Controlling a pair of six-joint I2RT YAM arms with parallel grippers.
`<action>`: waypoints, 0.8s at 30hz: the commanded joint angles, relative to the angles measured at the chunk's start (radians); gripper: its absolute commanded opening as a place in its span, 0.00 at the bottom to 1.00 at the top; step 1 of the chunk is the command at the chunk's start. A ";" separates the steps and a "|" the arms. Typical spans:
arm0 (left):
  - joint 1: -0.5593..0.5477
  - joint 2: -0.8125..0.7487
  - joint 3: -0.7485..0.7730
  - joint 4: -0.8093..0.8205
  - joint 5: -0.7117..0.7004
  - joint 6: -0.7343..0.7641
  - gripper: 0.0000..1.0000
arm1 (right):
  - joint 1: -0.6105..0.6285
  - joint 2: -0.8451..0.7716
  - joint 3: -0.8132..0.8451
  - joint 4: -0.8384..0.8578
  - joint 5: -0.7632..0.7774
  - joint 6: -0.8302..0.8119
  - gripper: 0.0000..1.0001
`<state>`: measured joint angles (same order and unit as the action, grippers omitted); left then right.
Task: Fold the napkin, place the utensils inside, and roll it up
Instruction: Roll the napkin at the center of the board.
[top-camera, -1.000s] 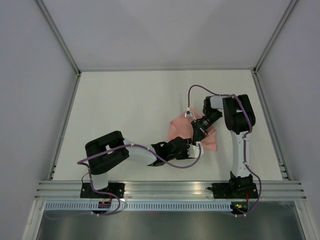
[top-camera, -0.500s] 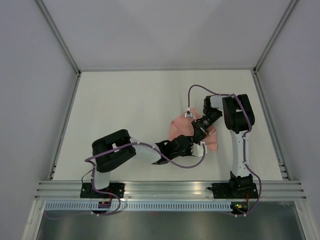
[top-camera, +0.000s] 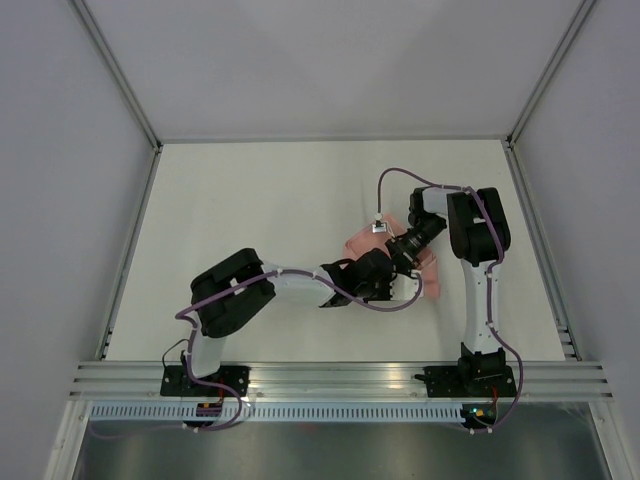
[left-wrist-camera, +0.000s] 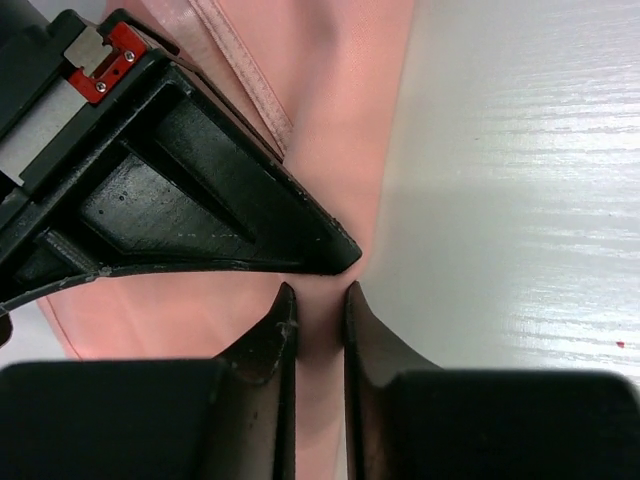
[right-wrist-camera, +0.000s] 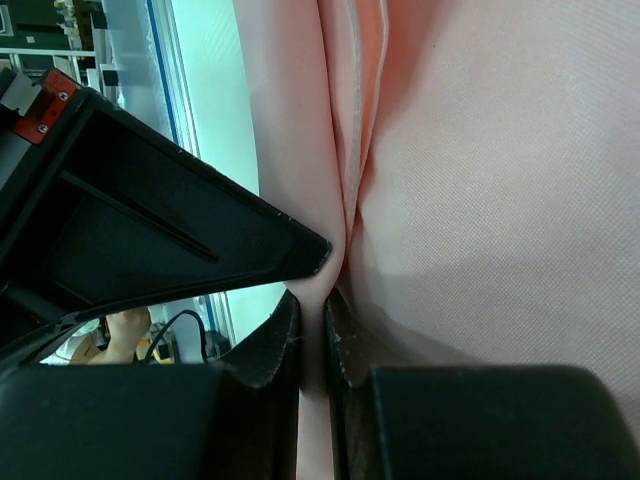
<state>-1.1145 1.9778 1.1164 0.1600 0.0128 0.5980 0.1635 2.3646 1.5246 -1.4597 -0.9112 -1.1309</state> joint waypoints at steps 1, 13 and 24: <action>0.033 0.092 0.026 -0.207 0.153 -0.095 0.13 | 0.016 0.007 0.003 0.157 0.075 -0.043 0.16; 0.110 0.145 0.118 -0.392 0.412 -0.199 0.02 | -0.004 -0.221 -0.040 0.332 0.120 0.146 0.61; 0.185 0.214 0.217 -0.522 0.575 -0.277 0.02 | -0.125 -0.404 -0.096 0.541 0.130 0.370 0.64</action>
<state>-0.9478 2.0907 1.3552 -0.1139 0.4877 0.4103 0.0711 2.0541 1.4559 -1.0447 -0.7952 -0.8642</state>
